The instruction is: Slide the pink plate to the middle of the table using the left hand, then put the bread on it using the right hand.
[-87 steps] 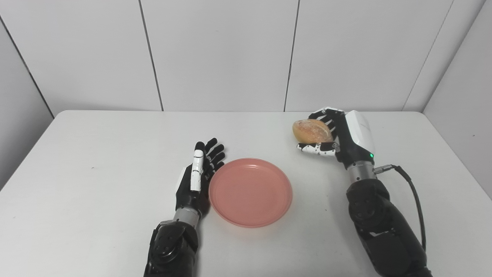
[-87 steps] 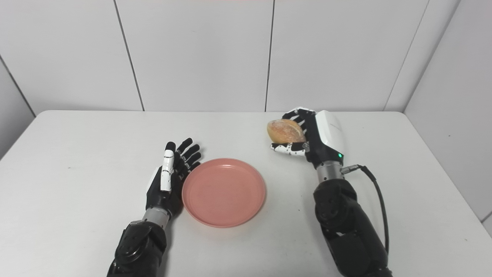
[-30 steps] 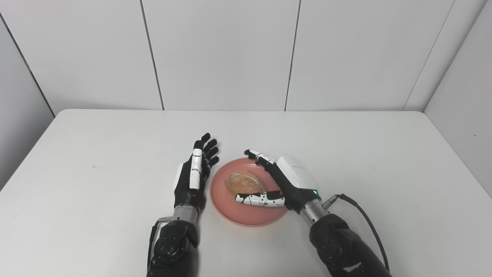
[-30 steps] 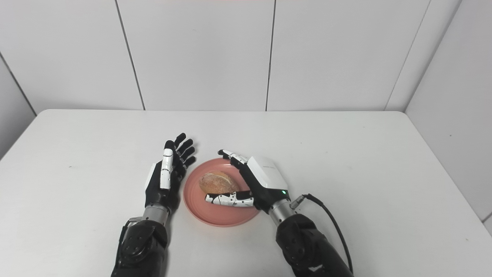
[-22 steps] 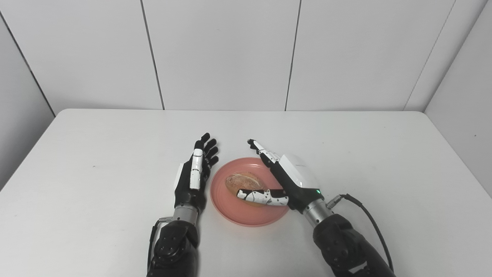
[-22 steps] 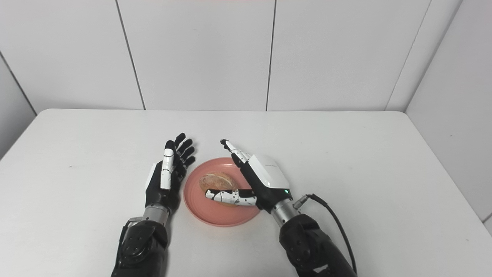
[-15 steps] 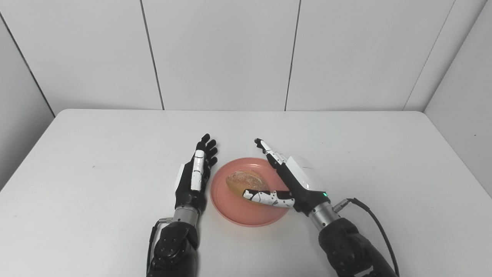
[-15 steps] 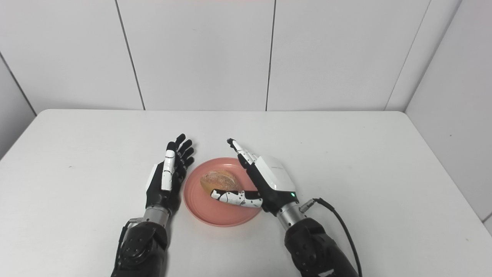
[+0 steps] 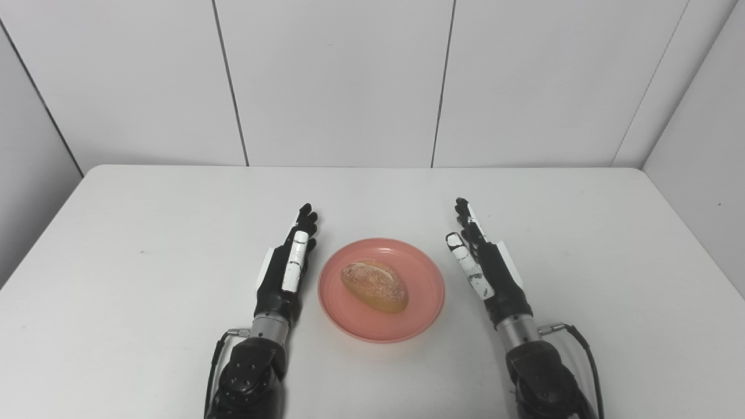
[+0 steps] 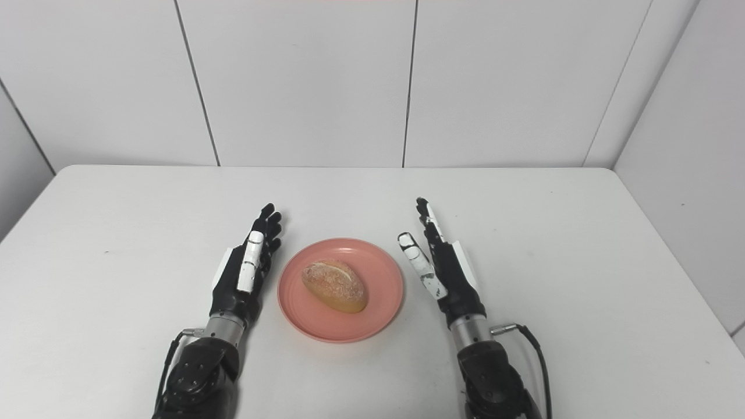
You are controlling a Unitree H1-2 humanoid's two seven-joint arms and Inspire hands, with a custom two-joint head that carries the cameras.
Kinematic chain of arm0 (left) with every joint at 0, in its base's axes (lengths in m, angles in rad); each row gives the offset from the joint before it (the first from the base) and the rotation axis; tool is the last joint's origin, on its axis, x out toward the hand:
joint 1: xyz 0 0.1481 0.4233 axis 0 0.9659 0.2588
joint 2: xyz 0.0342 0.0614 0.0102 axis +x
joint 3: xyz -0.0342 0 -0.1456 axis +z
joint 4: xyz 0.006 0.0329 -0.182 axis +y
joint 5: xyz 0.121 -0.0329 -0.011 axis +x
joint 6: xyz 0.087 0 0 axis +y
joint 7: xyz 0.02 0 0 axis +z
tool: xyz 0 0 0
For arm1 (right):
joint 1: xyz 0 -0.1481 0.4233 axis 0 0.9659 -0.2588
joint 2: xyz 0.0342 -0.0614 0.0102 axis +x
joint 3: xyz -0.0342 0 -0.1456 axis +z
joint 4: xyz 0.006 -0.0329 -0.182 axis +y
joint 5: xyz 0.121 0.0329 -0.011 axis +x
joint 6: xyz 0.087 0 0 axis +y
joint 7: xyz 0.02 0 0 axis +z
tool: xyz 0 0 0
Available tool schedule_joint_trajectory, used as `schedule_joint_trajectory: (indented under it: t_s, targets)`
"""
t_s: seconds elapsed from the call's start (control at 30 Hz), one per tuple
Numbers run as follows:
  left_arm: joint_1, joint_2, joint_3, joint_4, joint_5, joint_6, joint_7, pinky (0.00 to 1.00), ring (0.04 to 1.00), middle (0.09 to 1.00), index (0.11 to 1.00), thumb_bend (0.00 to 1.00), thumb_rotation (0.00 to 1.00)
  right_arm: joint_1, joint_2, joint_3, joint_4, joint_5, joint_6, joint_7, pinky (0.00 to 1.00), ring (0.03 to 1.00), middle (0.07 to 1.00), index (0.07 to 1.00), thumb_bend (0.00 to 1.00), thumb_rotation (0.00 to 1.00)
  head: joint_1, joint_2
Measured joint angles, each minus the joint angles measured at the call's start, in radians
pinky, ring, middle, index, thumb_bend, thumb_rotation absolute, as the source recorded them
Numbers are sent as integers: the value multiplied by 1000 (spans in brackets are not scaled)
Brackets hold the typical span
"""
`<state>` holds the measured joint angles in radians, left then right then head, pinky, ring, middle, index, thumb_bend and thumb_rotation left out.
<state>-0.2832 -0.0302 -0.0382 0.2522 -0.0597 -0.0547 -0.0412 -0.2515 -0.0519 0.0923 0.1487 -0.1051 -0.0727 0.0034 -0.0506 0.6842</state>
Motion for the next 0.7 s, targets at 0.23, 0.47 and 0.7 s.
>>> schedule_joint_trajectory:
  t_s: [0.23,0.47,0.7]
  targets:
    - [8,-4,10,-22,-6,16,0,1000,999,978,958,600,1000,-2,39,-22,22,92,1,28,1000,1000,1000,1000,758,1000,-2,0]
    - [10,-8,16,-31,-16,37,0,1000,1000,986,966,611,1000,-2,47,-22,23,122,25,55,1000,1000,1000,1000,745,1000,-3,-2]
    - [12,-14,15,-33,-23,37,0,1000,1000,987,973,612,1000,-1,58,-30,17,172,81,74,1000,1000,1000,1000,695,1000,-5,-2]
